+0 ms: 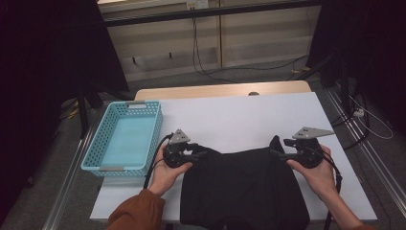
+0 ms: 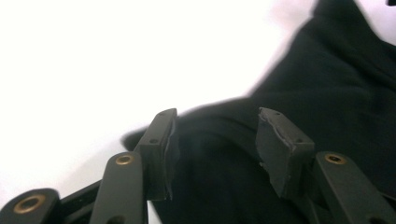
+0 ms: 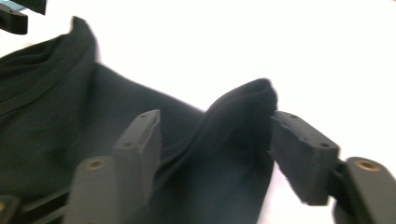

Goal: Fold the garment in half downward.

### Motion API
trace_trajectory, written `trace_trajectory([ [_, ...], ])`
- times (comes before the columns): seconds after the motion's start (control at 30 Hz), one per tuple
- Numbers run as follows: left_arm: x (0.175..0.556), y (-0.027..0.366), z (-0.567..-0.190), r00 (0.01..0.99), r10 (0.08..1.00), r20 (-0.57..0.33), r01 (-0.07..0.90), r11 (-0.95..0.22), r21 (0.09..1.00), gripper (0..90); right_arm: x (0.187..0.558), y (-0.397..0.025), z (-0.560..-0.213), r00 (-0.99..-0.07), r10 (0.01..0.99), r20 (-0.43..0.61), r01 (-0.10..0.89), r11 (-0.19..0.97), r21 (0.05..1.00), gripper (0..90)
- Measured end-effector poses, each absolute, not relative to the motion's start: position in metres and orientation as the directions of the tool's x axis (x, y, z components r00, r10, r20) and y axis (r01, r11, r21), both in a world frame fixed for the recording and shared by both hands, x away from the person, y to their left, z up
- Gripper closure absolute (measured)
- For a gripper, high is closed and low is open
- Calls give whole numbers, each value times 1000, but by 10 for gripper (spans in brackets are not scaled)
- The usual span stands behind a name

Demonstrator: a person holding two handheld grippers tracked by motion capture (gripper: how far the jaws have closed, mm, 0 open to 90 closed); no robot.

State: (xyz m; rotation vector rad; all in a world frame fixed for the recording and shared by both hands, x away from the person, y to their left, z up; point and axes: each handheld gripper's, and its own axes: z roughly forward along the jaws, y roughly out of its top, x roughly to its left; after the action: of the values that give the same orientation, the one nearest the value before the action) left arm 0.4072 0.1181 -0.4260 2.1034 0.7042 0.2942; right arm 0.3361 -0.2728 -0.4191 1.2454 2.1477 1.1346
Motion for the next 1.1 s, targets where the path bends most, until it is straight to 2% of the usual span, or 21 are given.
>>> trace_trajectory([
  [0.07,415,117,-423,809,587,-39,374,-462,804,493,346,-271,-420,-505,862,41,526,270,807,282],
  [0.23,427,118,-426,782,619,-72,403,-413,817,483,365,-267,-424,-487,872,53,543,254,800,278],
  [0.47,431,118,-439,782,622,-43,420,-474,774,457,381,-264,-441,-455,888,61,592,250,766,289],
  [0.63,429,122,-446,775,631,-38,440,-496,749,414,378,-268,-447,-441,896,45,623,270,734,334],
  [0.9,430,128,-457,749,661,-45,486,-502,716,415,370,-283,-454,-429,902,51,652,270,708,364],
  [1.03,429,126,-459,747,664,-33,483,-508,713,438,372,-281,-459,-442,896,52,664,287,691,365],
  [1.1,428,127,-459,749,661,-43,486,-504,714,478,371,-280,-459,-446,894,53,664,291,689,380],
])
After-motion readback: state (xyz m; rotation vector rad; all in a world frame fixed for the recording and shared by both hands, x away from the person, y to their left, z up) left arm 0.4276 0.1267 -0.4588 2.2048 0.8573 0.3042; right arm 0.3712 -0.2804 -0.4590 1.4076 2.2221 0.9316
